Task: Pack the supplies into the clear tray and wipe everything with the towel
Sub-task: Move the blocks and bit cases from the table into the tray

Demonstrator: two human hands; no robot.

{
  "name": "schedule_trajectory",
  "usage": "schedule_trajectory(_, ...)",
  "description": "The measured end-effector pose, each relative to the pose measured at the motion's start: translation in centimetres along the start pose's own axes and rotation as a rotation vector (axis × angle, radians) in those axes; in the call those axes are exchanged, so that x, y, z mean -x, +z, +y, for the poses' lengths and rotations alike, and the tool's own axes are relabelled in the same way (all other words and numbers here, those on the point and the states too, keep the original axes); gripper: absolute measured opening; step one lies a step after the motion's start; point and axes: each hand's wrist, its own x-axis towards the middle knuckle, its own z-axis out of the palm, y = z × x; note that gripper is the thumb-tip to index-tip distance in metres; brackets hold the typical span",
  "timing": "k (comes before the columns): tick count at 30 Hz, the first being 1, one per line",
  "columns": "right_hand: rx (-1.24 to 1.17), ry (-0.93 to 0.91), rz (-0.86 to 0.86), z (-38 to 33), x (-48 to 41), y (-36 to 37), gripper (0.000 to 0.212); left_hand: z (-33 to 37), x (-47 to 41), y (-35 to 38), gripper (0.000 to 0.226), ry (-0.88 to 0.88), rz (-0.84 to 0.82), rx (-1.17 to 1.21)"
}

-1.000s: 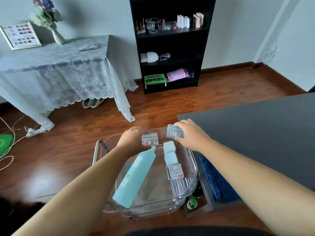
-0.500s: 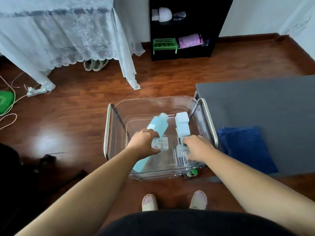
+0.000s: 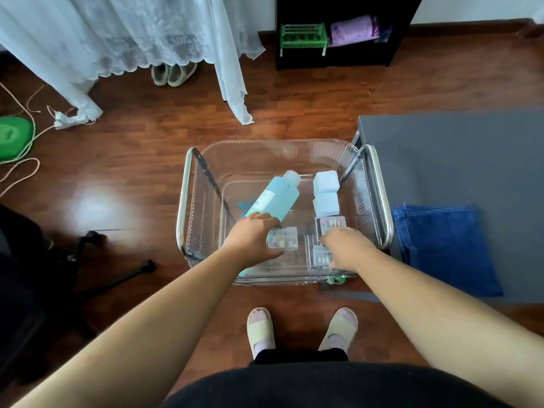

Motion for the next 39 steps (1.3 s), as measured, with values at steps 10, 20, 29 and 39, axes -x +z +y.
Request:
schedule_trajectory(10, -0.097, 0.008, 0.034, 0.1, 0.9, -2.4, 0.026, 0.5, 0.1, -1.1, 0.048, -0.014, 0.007, 0.000)
schedule_trajectory(20, -0.125, -0.036, 0.451, 4.3, 3.8, -11.9, 0.035, 3.1, -1.5, -1.7, 0.051, 0.018, -0.016, 0.007)
schedule_trajectory(29, -0.259, -0.021, 0.526, 8.6, 4.7, -8.1, 0.069, 6.1, -3.6, 3.5, 0.049, 0.020, -0.128, 0.031)
schedule_trajectory(39, -0.371, -0.097, 0.609, 9.2, 3.6, -6.6, 0.065, 6.6, -4.5, 6.8, 0.054, -0.011, -0.211, 0.013)
